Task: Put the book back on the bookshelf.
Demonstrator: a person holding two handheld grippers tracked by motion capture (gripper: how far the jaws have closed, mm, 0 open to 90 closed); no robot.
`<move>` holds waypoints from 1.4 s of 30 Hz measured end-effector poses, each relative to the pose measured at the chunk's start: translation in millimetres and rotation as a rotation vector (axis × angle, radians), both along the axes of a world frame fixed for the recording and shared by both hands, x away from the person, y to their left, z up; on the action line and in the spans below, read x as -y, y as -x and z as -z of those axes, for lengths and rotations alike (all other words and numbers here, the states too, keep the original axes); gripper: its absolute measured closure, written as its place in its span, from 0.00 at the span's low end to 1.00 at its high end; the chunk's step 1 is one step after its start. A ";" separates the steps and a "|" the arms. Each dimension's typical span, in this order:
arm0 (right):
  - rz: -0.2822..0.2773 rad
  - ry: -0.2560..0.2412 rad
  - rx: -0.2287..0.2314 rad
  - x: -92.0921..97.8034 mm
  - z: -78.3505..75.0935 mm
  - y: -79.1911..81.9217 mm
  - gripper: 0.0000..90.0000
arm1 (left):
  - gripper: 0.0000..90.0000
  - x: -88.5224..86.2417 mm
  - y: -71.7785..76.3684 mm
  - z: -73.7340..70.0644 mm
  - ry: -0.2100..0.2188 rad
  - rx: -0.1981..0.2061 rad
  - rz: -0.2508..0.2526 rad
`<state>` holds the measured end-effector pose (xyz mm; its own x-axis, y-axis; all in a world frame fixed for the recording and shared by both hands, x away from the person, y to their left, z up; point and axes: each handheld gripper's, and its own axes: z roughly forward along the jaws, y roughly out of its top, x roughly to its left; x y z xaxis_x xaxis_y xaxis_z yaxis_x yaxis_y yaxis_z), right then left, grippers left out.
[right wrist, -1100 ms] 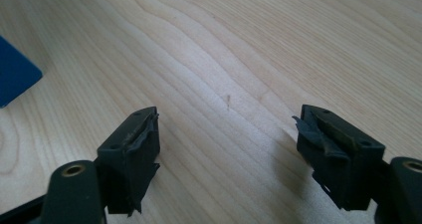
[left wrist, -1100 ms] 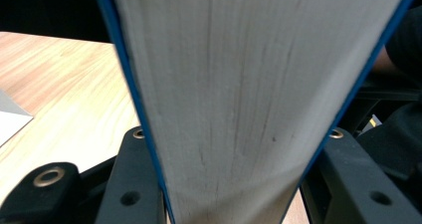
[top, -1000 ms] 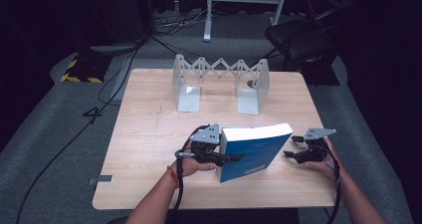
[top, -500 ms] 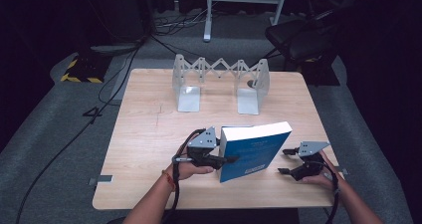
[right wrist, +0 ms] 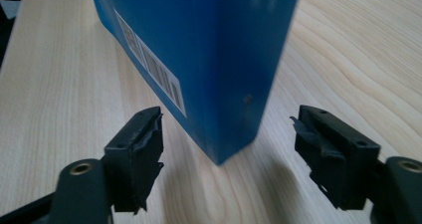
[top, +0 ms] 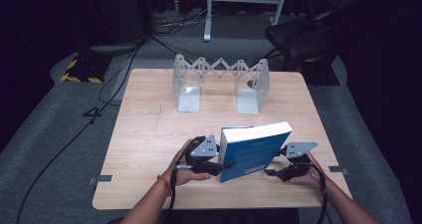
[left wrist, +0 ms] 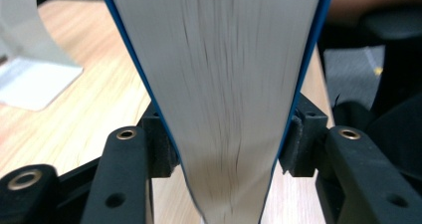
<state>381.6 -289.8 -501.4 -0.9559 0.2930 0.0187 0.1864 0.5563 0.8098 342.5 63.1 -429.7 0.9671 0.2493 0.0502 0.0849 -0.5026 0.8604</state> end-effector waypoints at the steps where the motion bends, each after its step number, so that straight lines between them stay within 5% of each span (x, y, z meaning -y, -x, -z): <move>1: -0.008 -0.018 -0.013 -1.4 -0.2 0.4 0.33 | 0.53 0.0 1.8 3.1 -0.029 0.007 -0.012; 6: -0.050 -0.017 -0.001 -4.1 -0.4 6.7 0.36 | 0.52 0.4 9.5 22.7 -0.123 0.007 -0.053; 12: -0.033 -0.038 0.003 1.8 -3.2 7.8 0.46 | 0.49 4.8 9.8 30.6 -0.139 0.011 -0.090; 17: -0.034 -0.073 0.043 4.6 -17.2 13.3 0.51 | 0.48 5.1 10.6 29.8 -0.166 0.056 -0.113; 22: -0.053 -0.030 0.092 -3.3 -29.6 19.9 0.50 | 0.47 2.8 9.7 32.7 -0.173 0.059 -0.124; 32: -0.059 -0.144 0.126 -6.7 -59.9 20.5 0.55 | 0.46 4.2 9.6 45.3 -0.199 0.050 -0.143; 38: -0.064 -0.231 0.154 -9.2 -83.6 25.9 0.58 | 0.41 -2.2 6.2 63.9 -0.233 0.003 -0.193; 42: -0.069 -0.224 0.167 -10.5 -88.4 32.4 0.64 | 0.42 -2.8 1.8 65.2 -0.224 0.017 -0.243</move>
<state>349.2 -279.3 -413.0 -0.9687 0.2338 -0.0837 0.0083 0.3671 0.9302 340.7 65.9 -494.9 0.8795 0.4532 0.1454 0.2118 -0.6462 0.7331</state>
